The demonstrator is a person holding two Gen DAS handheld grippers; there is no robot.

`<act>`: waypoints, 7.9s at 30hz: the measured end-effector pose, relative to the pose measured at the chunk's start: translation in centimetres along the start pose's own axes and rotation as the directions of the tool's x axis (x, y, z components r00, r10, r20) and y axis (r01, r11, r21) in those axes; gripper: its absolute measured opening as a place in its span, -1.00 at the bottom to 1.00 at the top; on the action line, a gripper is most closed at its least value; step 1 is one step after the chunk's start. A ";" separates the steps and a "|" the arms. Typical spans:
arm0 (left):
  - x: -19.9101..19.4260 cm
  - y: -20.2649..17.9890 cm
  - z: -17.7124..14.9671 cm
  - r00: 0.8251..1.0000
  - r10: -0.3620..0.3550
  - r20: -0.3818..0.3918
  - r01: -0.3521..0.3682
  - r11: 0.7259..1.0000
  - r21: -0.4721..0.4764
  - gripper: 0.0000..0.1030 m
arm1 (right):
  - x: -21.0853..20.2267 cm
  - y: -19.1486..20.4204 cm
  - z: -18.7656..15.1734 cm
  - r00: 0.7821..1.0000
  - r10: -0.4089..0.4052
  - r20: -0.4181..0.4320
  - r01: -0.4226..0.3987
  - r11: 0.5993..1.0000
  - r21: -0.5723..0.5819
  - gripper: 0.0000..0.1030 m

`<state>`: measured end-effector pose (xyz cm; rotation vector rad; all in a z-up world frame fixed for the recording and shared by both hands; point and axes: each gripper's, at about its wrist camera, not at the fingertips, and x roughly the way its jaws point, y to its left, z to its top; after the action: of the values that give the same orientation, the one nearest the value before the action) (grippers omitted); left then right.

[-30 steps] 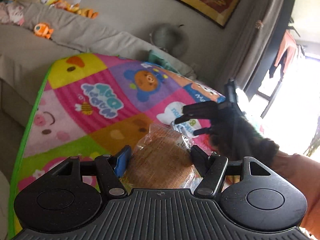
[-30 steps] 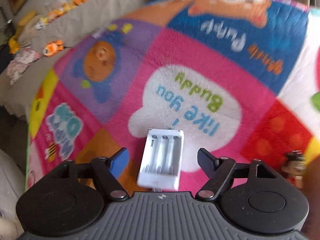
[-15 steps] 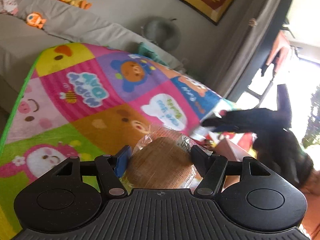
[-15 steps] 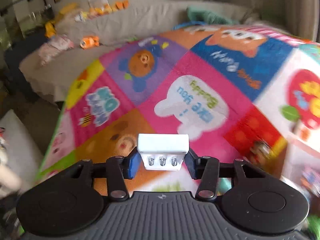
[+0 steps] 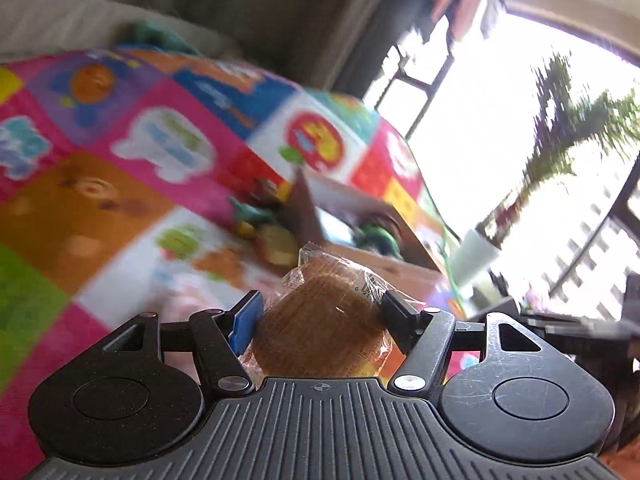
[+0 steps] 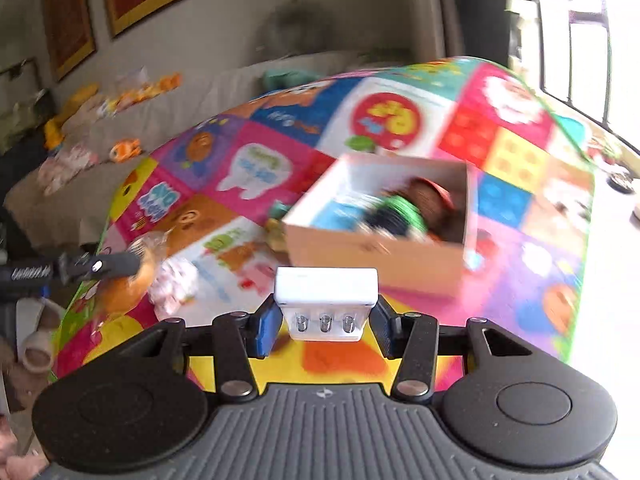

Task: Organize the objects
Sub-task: 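Place the bread roll in the pink box with the left tool while the right tool carries the charger, then lower the white battery charger into the pink box with the right tool, then move the left tool to the small black-haired figurine and grasp it, then lift the figurine off the mat with the left tool, then carry the figurine toward the box with the left tool while the right tool grasps the pink lace cloth, then lower the figurine into the box and open the left tool while the right tool carries the cloth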

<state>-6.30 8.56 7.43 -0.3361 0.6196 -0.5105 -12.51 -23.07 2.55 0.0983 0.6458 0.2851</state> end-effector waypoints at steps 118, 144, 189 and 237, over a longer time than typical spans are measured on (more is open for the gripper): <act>5.2 3.0 6.1 0.993 0.088 -0.073 -0.086 0.996 0.028 -0.34 | 11.4 -2.9 -3.8 0.977 -0.215 0.007 0.215 0.977 -0.007 1.00; 14.3 5.3 6.9 0.977 0.127 -0.171 -0.143 0.986 -0.084 -0.31 | 11.4 -3.5 -3.7 0.979 -0.203 -0.003 0.203 0.979 0.021 1.00; -9.9 8.6 6.7 0.911 0.338 0.238 -0.318 0.941 -0.116 -0.31 | 18.4 29.1 -2.0 0.770 0.426 -0.475 -0.620 0.676 -0.399 -0.17; 8.8 5.1 1.2 0.998 0.006 0.070 -0.001 0.997 -0.075 -0.32 | 11.7 -8.4 11.3 0.998 -0.042 0.045 0.037 0.993 0.110 -0.39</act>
<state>2.43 8.12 2.03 -0.4222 0.5723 -0.4710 5.20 -27.66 3.23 0.1961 0.6150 0.2086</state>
